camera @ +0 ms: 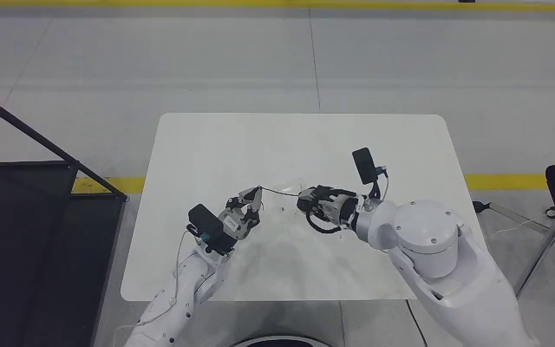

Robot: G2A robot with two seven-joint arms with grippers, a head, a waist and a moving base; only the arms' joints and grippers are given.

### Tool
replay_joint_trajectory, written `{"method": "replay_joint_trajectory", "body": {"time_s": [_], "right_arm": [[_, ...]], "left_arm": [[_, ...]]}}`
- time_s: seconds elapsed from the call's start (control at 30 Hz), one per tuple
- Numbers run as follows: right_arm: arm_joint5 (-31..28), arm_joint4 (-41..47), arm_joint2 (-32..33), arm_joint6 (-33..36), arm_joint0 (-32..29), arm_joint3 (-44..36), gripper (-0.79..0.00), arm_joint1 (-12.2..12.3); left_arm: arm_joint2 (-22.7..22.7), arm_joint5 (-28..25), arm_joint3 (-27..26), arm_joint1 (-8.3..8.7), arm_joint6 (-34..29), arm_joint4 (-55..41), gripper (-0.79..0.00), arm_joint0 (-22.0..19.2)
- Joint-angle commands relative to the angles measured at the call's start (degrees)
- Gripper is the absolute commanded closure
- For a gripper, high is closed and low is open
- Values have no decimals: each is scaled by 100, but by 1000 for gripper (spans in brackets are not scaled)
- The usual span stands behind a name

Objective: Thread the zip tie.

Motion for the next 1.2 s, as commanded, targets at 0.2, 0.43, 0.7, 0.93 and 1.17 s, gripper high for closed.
{"method": "replay_joint_trajectory", "body": {"time_s": [0.2,0.43,0.7,0.93,1.17], "right_arm": [[0,-26,-43,15,22,16,0,48],[0,25,-71,13,61,28,0,83],[0,139,-87,-34,116,76,0,110],[0,270,-92,-105,161,103,0,126],[0,302,-148,-169,184,93,0,149]], "left_arm": [[0,0,0,0,0,0,0,0],[0,0,0,0,0,0,0,0],[0,0,0,0,0,0,0,0],[0,0,0,0,0,0,0,0],[0,0,0,0,0,0,0,0]]}}
